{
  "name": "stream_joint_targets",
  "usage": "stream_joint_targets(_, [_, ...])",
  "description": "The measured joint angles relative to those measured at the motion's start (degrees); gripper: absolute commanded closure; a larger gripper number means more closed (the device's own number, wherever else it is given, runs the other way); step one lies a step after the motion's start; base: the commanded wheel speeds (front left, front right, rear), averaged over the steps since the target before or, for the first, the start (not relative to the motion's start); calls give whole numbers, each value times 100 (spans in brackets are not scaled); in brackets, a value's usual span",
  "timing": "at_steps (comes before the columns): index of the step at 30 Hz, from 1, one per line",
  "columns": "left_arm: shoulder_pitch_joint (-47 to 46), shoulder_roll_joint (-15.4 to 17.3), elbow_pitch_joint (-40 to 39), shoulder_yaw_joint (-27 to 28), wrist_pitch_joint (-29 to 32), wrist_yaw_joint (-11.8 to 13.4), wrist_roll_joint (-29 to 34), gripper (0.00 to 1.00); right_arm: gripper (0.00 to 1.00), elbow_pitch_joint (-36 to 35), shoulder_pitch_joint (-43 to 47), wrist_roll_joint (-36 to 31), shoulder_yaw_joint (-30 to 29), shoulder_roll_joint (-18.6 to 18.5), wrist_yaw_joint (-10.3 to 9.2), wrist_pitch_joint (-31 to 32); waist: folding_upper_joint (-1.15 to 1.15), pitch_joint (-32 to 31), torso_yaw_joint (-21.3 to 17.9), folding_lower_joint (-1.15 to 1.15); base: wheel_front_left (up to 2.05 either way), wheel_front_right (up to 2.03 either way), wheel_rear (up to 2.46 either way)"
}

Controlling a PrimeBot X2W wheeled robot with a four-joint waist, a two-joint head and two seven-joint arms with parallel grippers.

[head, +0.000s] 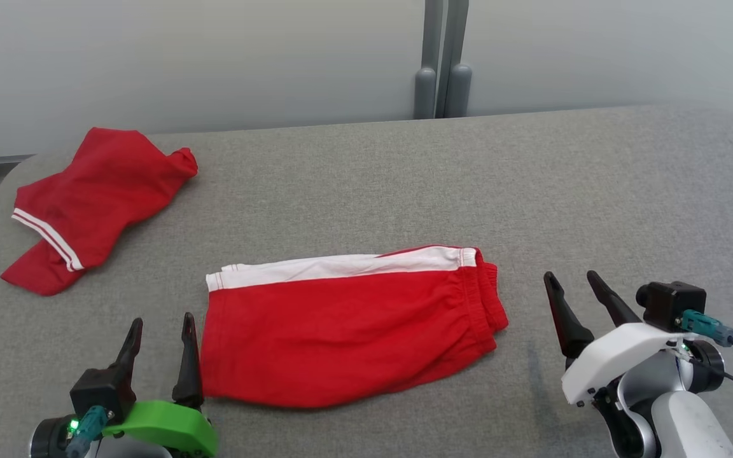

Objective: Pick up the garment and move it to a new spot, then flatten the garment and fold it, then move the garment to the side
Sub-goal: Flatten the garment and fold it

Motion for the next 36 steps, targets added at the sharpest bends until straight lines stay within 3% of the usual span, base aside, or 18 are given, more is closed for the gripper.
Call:
stream_joint_targets(6, [541, -56, -506, 282, -1, 25, 389, 0, 0, 153, 55, -163, -85, 5, 0, -46, 0, -136, 192, 0, 0, 0, 0])
stream_joint_targets(19, [1067, -303, -990, 570, -1, 0, 588, 0, 0, 662, 52, -234, -71, 12, 0, -135, 0, -292, 608, 0, 0, 0, 0])
stream_joint_targets(36, [1057, -476, -980, 612, -1, -90, 667, 0, 0, 3055, -1204, -517, -245, 18, 0, 100, 0, -136, 1153, 0, 0, 0, 0])
